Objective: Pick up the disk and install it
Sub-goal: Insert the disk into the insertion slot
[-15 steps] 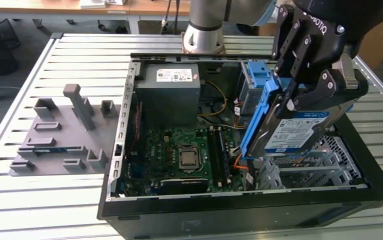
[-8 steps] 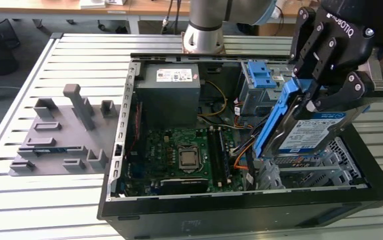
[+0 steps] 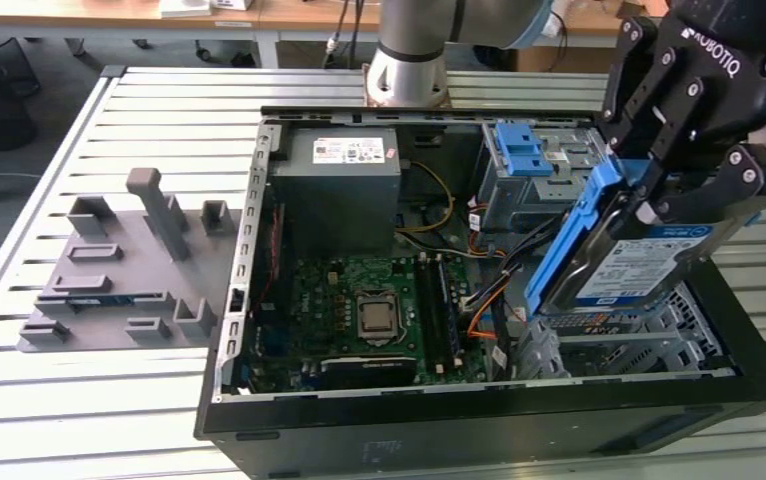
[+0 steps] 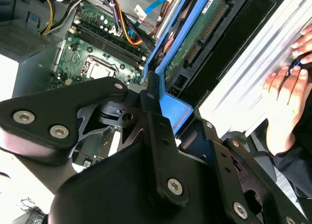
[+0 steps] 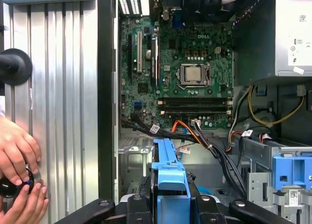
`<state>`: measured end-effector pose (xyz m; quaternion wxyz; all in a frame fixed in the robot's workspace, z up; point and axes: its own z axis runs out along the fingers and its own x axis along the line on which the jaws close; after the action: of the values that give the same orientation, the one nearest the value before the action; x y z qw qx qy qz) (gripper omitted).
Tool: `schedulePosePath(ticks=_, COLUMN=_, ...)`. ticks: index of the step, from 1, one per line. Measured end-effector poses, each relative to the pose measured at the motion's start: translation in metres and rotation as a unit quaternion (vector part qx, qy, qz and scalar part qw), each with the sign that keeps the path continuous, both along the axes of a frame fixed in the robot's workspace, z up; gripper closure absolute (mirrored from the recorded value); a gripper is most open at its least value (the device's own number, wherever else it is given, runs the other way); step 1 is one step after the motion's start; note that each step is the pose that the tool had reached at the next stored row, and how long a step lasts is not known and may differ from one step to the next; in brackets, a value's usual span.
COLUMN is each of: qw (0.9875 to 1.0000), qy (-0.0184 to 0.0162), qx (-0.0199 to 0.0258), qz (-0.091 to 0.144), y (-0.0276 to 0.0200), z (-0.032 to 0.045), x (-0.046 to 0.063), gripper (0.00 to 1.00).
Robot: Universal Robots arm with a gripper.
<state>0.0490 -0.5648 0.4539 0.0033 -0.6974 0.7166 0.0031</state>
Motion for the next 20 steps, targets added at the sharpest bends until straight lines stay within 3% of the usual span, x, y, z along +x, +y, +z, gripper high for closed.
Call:
schedulePosePath(ticks=9, qw=1.0000, qy=0.0000, qx=0.0000, qz=0.000, y=0.0000, z=-0.0035, x=0.012, gripper=0.64)
schedulePosePath(ticks=20, qw=1.0000, qy=0.0000, qx=0.0001, qz=0.003, y=-0.0002, z=-0.0074, x=0.018, gripper=0.64)
